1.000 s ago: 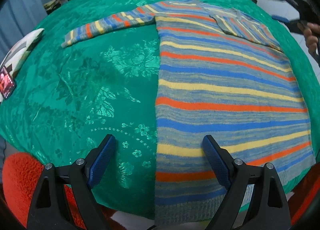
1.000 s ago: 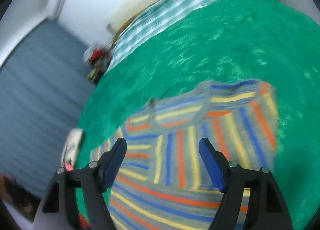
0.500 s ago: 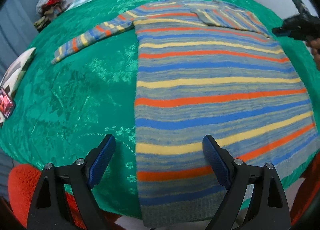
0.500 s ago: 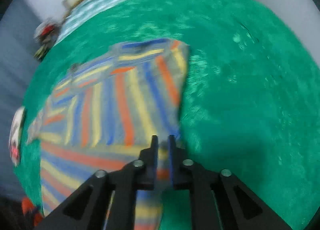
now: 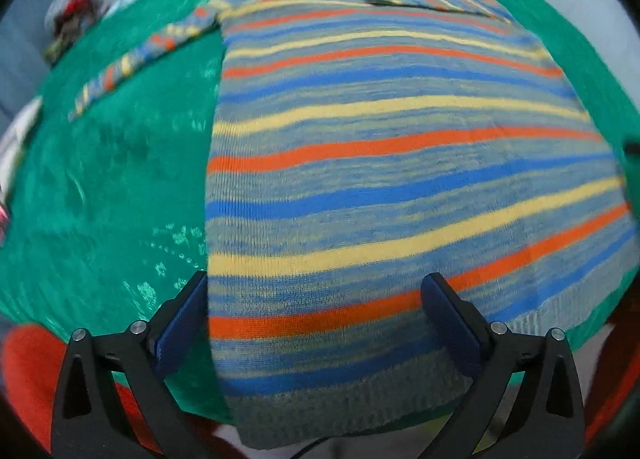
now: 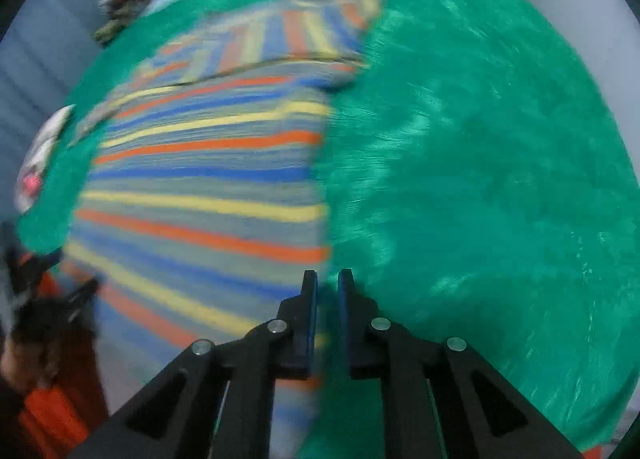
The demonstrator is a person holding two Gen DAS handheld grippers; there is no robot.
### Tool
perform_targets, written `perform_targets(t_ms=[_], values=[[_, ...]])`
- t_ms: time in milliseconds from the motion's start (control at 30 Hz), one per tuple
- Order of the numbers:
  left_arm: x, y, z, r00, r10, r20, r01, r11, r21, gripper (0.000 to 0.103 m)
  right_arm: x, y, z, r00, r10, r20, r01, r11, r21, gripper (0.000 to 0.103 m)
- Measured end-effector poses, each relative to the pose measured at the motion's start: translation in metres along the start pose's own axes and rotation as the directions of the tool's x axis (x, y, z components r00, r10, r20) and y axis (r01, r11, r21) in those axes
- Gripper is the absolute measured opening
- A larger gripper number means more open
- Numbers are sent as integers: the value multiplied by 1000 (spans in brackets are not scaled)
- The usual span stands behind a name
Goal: Fold small clothes
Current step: 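Grasp the sleeve cuff with the right gripper and lay it across the body, then grasp the other sleeve with the left gripper and fold it across the body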
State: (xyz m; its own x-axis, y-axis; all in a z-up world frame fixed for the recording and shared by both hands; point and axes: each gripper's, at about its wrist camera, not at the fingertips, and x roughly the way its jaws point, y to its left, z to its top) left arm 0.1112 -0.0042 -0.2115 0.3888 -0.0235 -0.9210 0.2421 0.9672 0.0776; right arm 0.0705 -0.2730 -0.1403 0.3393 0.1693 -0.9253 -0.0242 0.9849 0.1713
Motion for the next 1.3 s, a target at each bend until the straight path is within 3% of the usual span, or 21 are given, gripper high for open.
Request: perform_targets(t_ms=[67, 133, 200, 333, 400, 500, 600, 667, 700, 733, 800, 833, 933, 1000, 1100, 1133, 1200, 1300], values=[[1, 1, 1, 1000, -13, 1, 13, 1000, 0, 103, -1, 21, -8, 998, 62, -13, -62, 998, -30, 22], [0, 0, 2, 1000, -9, -13, 9, 1000, 13, 103, 10, 33, -27, 990, 120, -79, -123, 992, -34, 38], [-4, 0, 7, 999, -9, -48, 11, 999, 44, 102, 35, 39, -44, 981, 90, -173, -95, 995, -22, 39], [-43, 27, 31, 998, -36, 58, 36, 999, 10, 102, 21, 44, -45, 996, 8, -85, -9, 1000, -19, 40], [-59, 66, 64, 992, -38, 124, 42, 999, -31, 102, 6, 42, -42, 1000, -23, -10, 22, 999, -34, 45], [-56, 130, 108, 986, 8, 167, 19, 987, -159, 102, -1, 40, -40, 999, 6, 42, -5, 1000, -14, 45], [-20, 222, 139, 990, 62, 124, -7, 918, -398, 102, 12, 44, -32, 999, 21, 40, -21, 1000, 5, 45], [15, 280, 146, 996, 57, 65, -10, 826, -564, 101, 16, 47, -31, 999, 18, 35, -18, 1000, 1, 45], [35, 308, 144, 999, 33, 31, -5, 758, -652, 101, 15, 46, -33, 999, 16, 32, -16, 1000, -3, 45], [48, 323, 141, 1000, 2, 16, 10, 708, -706, 101, 15, 47, -33, 999, 13, 30, -13, 1000, -13, 45], [66, 336, 139, 999, -48, 18, 44, 650, -758, 98, 15, 47, -38, 1000, 5, 29, -4, 999, -33, 45], [72, 337, 140, 999, -46, 22, 46, 645, -763, 88, 17, 50, -38, 1000, 0, 26, 1, 999, -42, 45], [74, 330, 152, 1000, 10, 18, 6, 686, -728, 7, 19, 48, -39, 1000, 2, 19, -2, 999, -34, 45], [61, 327, 165, 998, 35, 44, 7, 705, -709, 6, 18, 46, -39, 1000, 11, 29, -11, 1000, -23, 45], [24, 298, 203, 986, 111, 123, -17, 806, -591, 6, 18, 45, -40, 999, 18, 36, -17, 1000, -17, 45], [4, 275, 223, 978, 122, 167, -17, 853, -522, 6, 18, 45, -40, 999, 21, 38, -20, 1000, -16, 45], [-20, 232, 252, 970, 85, 228, 17, 911, -411, 6, 18, 44, -41, 999, 29, 38, -28, 1000, -12, 45], [-39, 162, 287, 959, 1, 283, 69, 968, -240, 6, 20, 41, -39, 998, 44, 39, -44, 999, -3, 45]])
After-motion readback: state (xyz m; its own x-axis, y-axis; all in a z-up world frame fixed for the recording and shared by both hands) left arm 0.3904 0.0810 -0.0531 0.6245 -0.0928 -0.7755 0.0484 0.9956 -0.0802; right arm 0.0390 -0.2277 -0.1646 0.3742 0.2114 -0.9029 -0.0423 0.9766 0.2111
